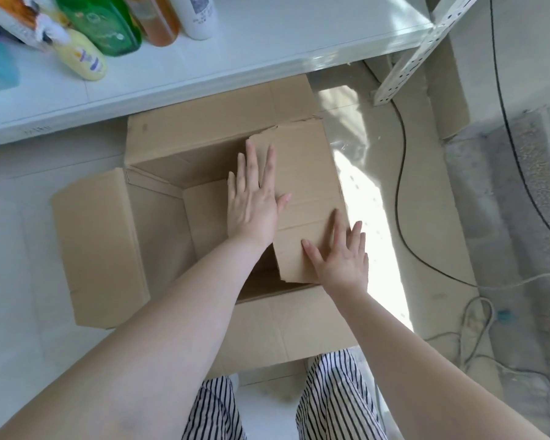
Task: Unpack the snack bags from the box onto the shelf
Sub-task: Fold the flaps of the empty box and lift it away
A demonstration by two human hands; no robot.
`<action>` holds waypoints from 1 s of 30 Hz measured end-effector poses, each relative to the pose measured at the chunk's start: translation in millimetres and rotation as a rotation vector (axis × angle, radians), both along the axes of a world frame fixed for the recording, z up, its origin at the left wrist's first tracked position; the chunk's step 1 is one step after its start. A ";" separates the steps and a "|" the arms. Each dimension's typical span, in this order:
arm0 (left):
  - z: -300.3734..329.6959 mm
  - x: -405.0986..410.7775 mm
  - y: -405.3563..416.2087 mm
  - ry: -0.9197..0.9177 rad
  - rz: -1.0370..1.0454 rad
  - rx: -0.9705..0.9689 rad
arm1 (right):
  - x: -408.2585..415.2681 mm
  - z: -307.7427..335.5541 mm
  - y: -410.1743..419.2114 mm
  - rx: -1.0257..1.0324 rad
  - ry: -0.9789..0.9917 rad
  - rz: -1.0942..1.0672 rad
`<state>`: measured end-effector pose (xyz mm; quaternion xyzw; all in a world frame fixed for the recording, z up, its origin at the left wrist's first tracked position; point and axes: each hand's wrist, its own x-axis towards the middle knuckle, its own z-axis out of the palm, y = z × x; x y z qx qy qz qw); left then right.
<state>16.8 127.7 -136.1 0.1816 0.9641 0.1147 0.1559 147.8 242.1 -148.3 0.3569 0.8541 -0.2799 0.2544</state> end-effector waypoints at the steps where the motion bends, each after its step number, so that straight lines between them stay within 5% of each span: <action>1: -10.9 -0.3 -2.2 0.010 -0.033 -0.033 | -0.4 -7.1 -0.2 0.027 0.024 0.029; 10: -71.8 4.6 -17.2 -0.058 -0.140 -0.183 | 2.4 -43.9 -6.8 0.223 0.097 0.178; 18: -52.1 0.2 -24.5 -0.090 -0.079 -0.127 | -7.6 -30.9 -11.8 0.207 0.030 0.149; 30: -8.9 0.7 -238.9 -0.146 0.461 -0.196 | -59.0 15.2 -113.1 0.168 0.102 0.354</action>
